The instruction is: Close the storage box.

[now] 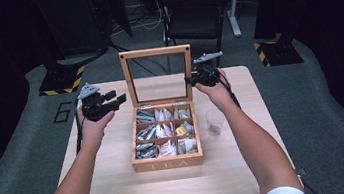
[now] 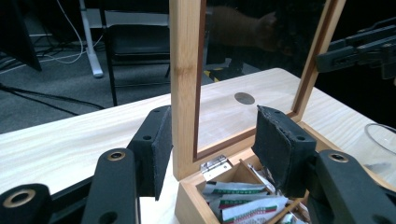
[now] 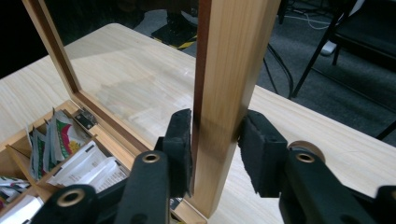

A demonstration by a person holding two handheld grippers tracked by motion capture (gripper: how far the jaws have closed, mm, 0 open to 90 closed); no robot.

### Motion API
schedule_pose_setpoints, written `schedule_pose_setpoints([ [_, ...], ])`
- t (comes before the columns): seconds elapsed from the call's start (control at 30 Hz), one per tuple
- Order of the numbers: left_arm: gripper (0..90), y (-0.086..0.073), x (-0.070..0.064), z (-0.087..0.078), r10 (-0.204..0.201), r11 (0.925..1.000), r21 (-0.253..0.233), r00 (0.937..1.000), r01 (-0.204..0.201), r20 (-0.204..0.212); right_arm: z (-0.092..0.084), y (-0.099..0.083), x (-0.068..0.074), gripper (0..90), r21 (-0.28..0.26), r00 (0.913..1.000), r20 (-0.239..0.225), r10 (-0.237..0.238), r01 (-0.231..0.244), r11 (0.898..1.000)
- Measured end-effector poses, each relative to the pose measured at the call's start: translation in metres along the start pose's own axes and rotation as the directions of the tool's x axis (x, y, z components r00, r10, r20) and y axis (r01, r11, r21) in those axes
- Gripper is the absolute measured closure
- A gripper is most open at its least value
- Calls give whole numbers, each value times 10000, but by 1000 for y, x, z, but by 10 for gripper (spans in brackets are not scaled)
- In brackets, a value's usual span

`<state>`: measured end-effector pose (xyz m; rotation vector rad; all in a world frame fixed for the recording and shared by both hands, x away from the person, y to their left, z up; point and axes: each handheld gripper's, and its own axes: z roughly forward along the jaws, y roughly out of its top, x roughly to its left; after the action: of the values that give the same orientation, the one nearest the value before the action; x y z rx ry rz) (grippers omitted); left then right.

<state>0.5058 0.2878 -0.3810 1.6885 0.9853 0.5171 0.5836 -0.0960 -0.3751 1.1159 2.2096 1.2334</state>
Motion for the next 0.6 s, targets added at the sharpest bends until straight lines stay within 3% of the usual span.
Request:
schedule_pose_setpoints([
  [0.17, 466, 3, -2, 12, 87, 9999, -87, 10000, -87, 28, -3, -4, 2, 657, -208, 10000, 14, -18, 19, 9998],
  [0.4, 466, 5, -1, 27, 339, 9990, 299, 9993, -343, 129, -6, -5, 4, 656, -251, 9999, -7, -156, 156, 9996],
  [0.6, 477, 6, -2, 36, 463, 9984, 327, 9989, -467, 114, -8, -6, 7, 656, -241, 9998, 36, -201, 202, 9995],
])
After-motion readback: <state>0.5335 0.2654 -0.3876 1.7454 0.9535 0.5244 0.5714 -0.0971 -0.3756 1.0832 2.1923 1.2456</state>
